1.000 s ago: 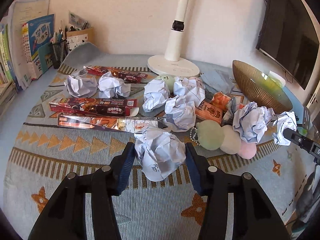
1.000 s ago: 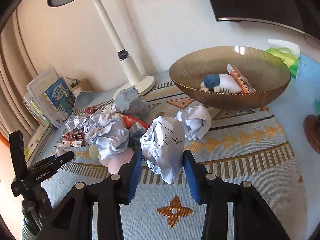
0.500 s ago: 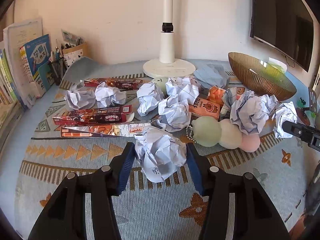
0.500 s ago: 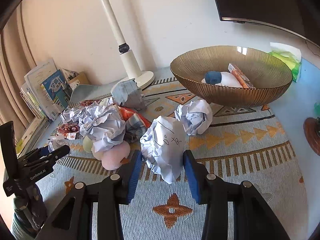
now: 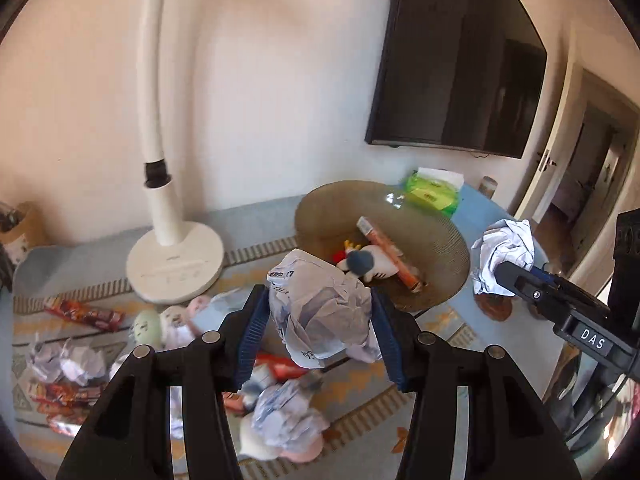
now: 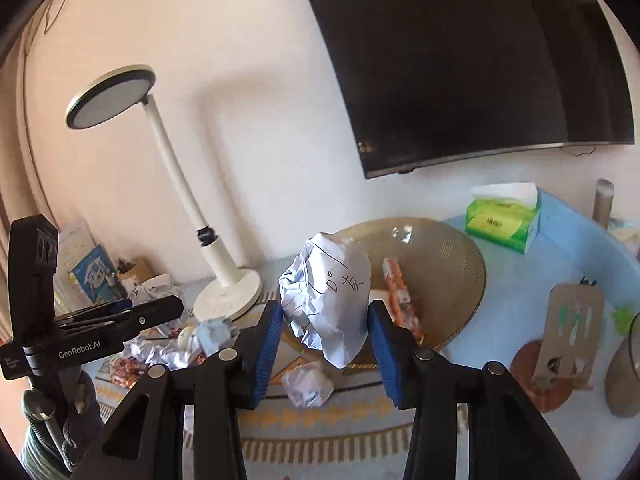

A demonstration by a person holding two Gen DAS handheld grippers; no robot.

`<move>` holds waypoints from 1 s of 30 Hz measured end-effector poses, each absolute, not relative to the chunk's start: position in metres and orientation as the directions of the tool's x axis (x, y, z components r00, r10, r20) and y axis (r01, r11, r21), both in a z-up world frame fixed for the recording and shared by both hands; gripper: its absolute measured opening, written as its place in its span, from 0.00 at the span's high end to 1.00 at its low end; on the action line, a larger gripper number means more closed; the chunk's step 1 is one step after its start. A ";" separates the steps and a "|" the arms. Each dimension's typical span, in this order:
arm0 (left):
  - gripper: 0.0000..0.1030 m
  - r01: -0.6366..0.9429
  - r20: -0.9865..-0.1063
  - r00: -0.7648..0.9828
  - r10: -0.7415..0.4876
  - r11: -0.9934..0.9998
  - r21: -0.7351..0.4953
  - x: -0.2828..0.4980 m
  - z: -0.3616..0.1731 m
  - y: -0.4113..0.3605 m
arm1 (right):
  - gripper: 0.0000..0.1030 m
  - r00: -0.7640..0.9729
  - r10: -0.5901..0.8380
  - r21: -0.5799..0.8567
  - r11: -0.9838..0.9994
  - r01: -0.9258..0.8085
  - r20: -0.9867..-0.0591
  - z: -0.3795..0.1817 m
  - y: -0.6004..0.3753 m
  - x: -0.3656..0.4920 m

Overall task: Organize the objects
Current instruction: 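Carry both paper balls over the golden bowl and open both grippers, then return to the desk and grasp another crumpled paper ball with each gripper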

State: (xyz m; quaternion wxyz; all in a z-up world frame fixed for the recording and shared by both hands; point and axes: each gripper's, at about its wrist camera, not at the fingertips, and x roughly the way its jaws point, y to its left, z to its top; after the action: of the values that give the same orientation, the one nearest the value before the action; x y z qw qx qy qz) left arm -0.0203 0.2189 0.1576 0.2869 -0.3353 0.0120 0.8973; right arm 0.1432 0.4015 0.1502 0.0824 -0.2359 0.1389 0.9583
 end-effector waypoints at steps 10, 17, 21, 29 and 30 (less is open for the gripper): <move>0.18 -0.525 -0.685 -0.465 0.560 -0.798 -0.295 -0.097 0.122 0.322 | 0.50 -0.709 0.366 -0.074 -0.910 -0.407 -0.602 0.128 0.439 0.082; 0.18 -0.514 -0.619 -0.539 0.571 -0.805 -0.296 -0.068 0.147 0.280 | 0.27 -0.788 0.304 -0.022 -0.938 -0.347 -0.535 0.140 0.421 0.132; 0.18 -0.491 -0.541 -0.622 0.566 -0.820 -0.293 -0.023 0.171 0.223 | 0.15 -0.821 0.198 0.041 -0.965 -0.260 -0.535 0.138 0.392 0.161; 0.01 -0.236 -0.508 -0.790 0.343 -0.935 -0.265 0.057 0.153 0.074 | 0.06 -0.794 -0.037 0.167 -0.983 -0.082 -0.607 0.087 0.315 0.163; 0.01 -0.206 -0.540 -0.780 0.316 -0.945 -0.256 0.060 0.142 0.061 | 0.06 -0.786 -0.054 0.171 -0.983 -0.066 -0.615 0.077 0.306 0.159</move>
State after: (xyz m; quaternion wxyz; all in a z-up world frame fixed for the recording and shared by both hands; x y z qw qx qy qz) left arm 0.0597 0.0610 0.1417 0.1389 -0.3011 -0.0915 0.9390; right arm 0.1593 0.3058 0.0773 0.0031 -0.3267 0.0920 0.9406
